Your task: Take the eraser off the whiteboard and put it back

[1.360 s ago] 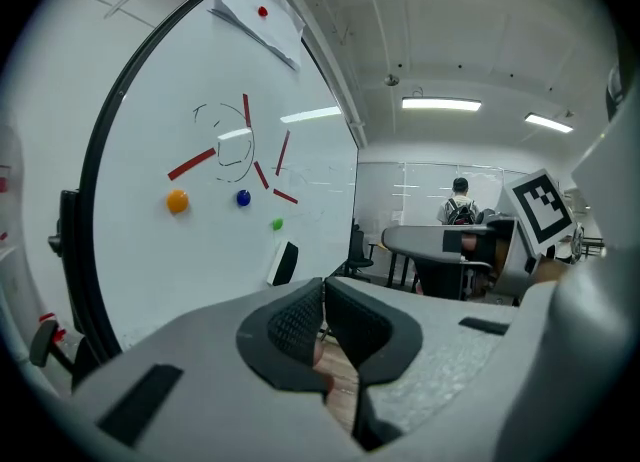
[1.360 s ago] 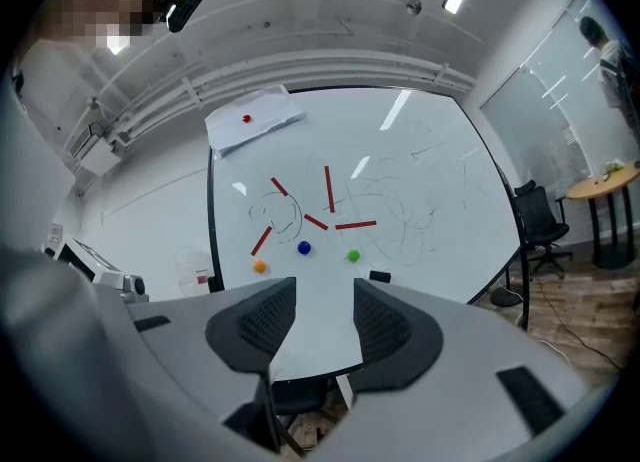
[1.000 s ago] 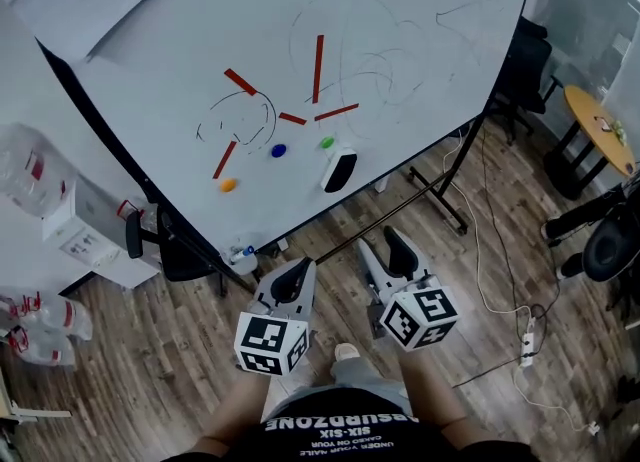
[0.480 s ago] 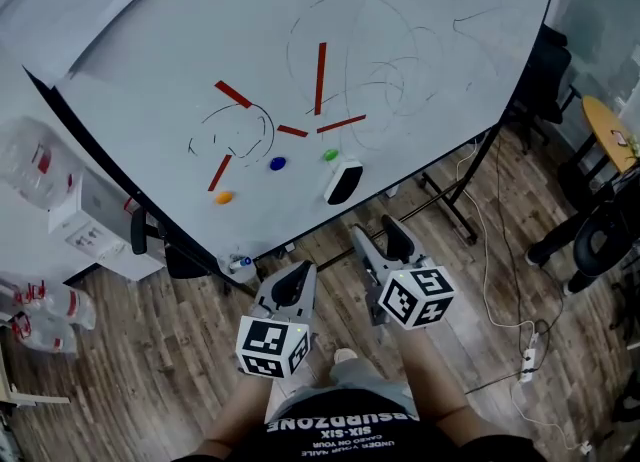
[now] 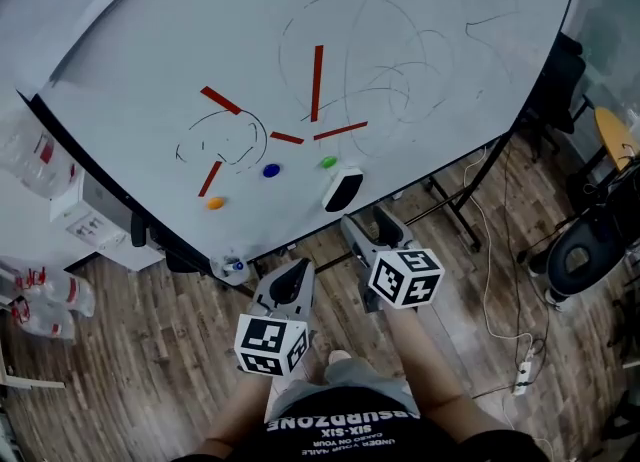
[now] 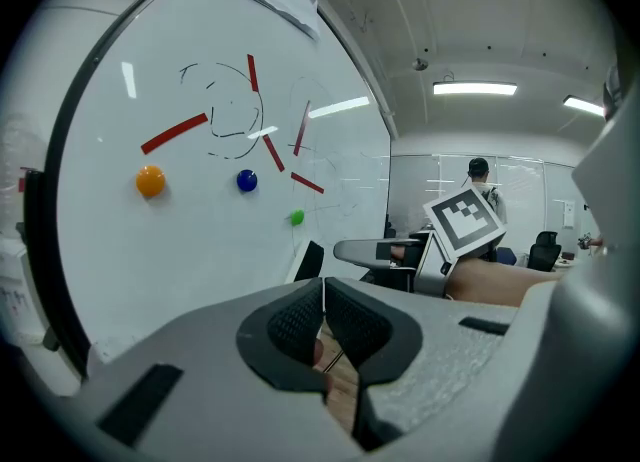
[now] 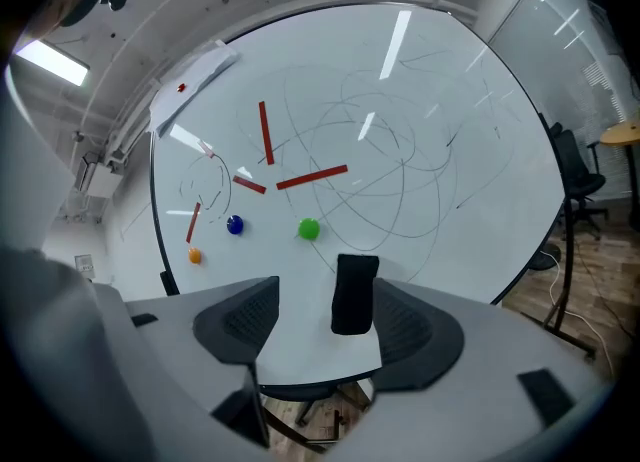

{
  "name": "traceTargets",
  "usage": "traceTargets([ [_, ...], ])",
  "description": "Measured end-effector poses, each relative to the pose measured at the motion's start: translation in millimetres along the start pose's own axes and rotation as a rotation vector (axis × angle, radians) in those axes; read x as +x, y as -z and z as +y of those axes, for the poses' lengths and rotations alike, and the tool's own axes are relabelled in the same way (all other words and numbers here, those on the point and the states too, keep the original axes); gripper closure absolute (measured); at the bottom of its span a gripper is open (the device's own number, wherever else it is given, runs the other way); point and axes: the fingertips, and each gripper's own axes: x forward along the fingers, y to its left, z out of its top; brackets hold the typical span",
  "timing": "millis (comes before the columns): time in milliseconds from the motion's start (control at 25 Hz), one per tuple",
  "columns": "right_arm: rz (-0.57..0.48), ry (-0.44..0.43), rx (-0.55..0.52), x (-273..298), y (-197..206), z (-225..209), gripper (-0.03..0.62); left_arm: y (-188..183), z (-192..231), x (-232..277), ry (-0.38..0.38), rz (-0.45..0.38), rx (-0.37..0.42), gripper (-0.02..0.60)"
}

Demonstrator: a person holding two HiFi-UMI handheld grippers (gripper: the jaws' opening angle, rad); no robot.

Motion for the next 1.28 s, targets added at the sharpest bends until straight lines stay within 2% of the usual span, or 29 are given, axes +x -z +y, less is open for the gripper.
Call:
traceTargets([
  [520, 0.090, -0.007, 0.009, 52.9, 14.1, -28.3, 0.307, -4.3, -0.7, 15.2, -0.073, -0.002, 0.011, 0.574],
  [1280, 0.167, 0.003, 0.049, 92.6, 32.2, -39.4, 0.298, -5.3, 10.4, 15.6, -0.108, 0.014, 0.002, 0.574],
])
